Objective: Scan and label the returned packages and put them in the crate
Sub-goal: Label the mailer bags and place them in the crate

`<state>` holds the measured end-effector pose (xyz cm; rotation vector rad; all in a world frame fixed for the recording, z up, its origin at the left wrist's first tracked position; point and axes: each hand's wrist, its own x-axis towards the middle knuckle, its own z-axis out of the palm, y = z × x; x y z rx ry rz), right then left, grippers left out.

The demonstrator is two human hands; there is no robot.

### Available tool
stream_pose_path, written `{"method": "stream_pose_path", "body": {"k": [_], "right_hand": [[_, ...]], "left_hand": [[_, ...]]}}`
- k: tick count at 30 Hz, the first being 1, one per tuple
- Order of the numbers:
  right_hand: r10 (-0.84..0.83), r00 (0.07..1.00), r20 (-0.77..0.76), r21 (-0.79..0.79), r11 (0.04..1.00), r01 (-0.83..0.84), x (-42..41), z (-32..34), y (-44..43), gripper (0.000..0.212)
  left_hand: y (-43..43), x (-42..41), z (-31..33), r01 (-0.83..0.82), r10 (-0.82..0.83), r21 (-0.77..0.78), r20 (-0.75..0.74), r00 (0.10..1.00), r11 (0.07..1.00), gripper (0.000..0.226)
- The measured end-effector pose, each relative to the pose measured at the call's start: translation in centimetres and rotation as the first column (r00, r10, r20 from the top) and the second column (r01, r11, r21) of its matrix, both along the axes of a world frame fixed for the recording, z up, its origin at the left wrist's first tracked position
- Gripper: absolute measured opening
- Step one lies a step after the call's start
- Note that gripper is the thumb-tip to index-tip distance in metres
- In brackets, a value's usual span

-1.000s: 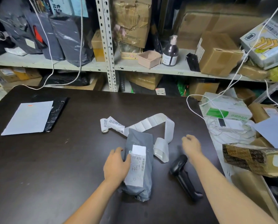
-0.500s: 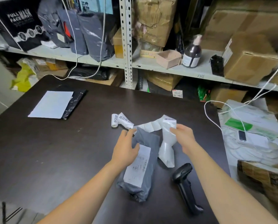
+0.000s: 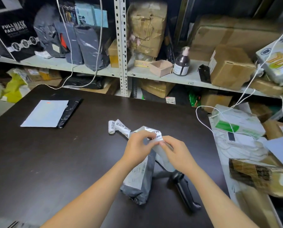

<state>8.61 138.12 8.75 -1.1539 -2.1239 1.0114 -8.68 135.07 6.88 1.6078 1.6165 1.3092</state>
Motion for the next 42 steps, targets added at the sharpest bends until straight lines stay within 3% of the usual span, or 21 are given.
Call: {"method": "stream_pose_path", "body": {"k": [5, 17, 20, 23, 27, 30, 32, 34, 36, 39, 42], "right_hand": [[0.021, 0.998, 0.058, 0.039, 0.999, -0.023, 0.4, 0.2, -0.7, 0.023], [0.08, 0.997, 0.005, 0.028, 0.996, -0.08, -0.2, 0.8, -0.8, 0.024], [0.087, 0.996, 0.021, 0.015, 0.996, -0.087, -0.5, 0.7, -0.7, 0.021], [0.052, 0.997, 0.05, -0.054, 0.997, -0.049, -0.7, 0.2, -0.4, 0.019], [-0.037, 0.986, 0.16, -0.169, 0.984, 0.065, -0.3, -1.1, 0.9, 0.032], [-0.195, 0.963, 0.184, -0.236, 0.943, 0.236, 0.5, -2.0, 2.2, 0.032], [-0.373, 0.904, 0.208, -0.267, 0.868, 0.419, 1.3, -2.5, 3.1, 0.027], [-0.541, 0.782, 0.309, -0.209, 0.763, 0.611, 1.9, -2.5, 3.4, 0.021], [-0.606, 0.742, 0.285, -0.217, 0.713, 0.666, 1.6, -1.9, 2.8, 0.034], [-0.495, 0.869, 0.002, -0.576, 0.709, 0.406, -0.9, -0.1, 1.3, 0.026], [-0.474, 0.859, -0.196, -0.766, 0.621, 0.168, -3.3, 1.4, -0.3, 0.028]], "left_hand": [[-0.6, -0.9, 0.1, 0.029, -0.012, -0.135, 0.121, 0.993, 0.99, 0.014], [-1.5, -2.2, 1.4, 0.09, -0.001, -0.202, 0.403, 0.915, 0.975, 0.012], [-1.7, -2.5, 1.6, 0.08, 0.018, -0.22, 0.41, 0.912, 0.972, 0.008], [-1.7, -2.7, 1.8, -0.016, 0.119, -0.24, 0.421, 0.899, 0.971, 0.01], [-1.5, -2.9, 2.2, -0.202, 0.293, -0.244, 0.433, 0.853, 0.948, 0.015], [-1.5, -3.2, 2.5, -0.346, 0.408, -0.218, 0.468, 0.784, 0.913, 0.014], [-1.7, -3.5, 2.6, -0.423, 0.451, -0.157, 0.33, 0.829, 0.892, 0.012], [-2.2, -3.5, 2.3, -0.445, 0.448, -0.048, 0.079, 0.891, 0.894, 0.01], [-2.6, -3.4, 2.0, -0.411, 0.42, 0.089, -0.176, 0.89, 0.907, 0.01], [-2.5, -3.0, 0.9, -0.221, 0.383, 0.367, -0.457, 0.803, 0.903, 0.019], [-2.8, -2.8, -0.5, 0.021, 0.338, 0.52, -0.585, 0.737, 0.854, 0.024]]}}
